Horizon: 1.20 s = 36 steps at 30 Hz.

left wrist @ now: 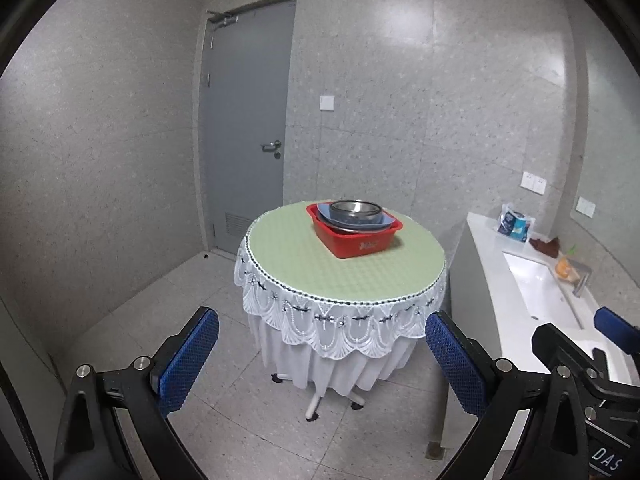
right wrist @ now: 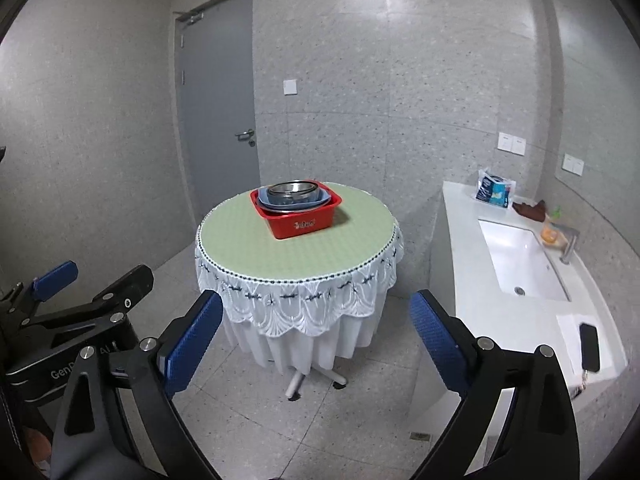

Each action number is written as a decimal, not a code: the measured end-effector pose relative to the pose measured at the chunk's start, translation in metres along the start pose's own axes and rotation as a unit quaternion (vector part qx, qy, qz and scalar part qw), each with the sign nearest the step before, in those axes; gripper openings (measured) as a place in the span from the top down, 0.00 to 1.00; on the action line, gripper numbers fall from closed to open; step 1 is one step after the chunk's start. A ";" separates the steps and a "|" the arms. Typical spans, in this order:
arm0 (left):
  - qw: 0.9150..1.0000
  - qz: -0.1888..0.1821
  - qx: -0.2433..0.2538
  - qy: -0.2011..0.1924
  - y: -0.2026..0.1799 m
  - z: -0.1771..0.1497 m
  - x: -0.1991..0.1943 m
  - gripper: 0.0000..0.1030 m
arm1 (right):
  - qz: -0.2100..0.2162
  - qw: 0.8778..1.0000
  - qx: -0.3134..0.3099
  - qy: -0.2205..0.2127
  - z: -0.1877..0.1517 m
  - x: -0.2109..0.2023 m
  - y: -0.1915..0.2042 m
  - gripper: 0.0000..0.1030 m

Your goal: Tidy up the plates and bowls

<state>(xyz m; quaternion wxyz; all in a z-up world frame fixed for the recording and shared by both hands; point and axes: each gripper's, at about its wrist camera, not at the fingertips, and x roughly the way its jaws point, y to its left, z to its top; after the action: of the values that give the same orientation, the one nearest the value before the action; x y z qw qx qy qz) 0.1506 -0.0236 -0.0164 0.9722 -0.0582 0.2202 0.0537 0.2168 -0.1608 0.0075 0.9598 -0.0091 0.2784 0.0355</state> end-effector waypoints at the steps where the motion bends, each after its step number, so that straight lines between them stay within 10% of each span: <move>1: 1.000 0.001 0.003 -0.005 0.001 0.000 -0.008 0.01 | -0.002 1.000 0.003 -0.005 -0.003 -0.010 -0.001 0.02; 13: 0.999 0.002 0.017 -0.042 0.004 -0.051 -0.086 0.01 | -0.019 0.998 0.001 -0.056 -0.035 -0.077 0.003 0.00; 36: 0.997 0.001 0.030 -0.064 0.041 -0.084 -0.099 0.01 | -0.019 0.998 0.016 -0.065 -0.073 -0.099 0.007 0.00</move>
<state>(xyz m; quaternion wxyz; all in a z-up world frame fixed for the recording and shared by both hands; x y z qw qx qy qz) 0.0215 -0.0025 -0.0522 0.9856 -0.0257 0.1589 0.0515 0.0945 -0.1623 -0.0010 0.9764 0.0035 0.2155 0.0133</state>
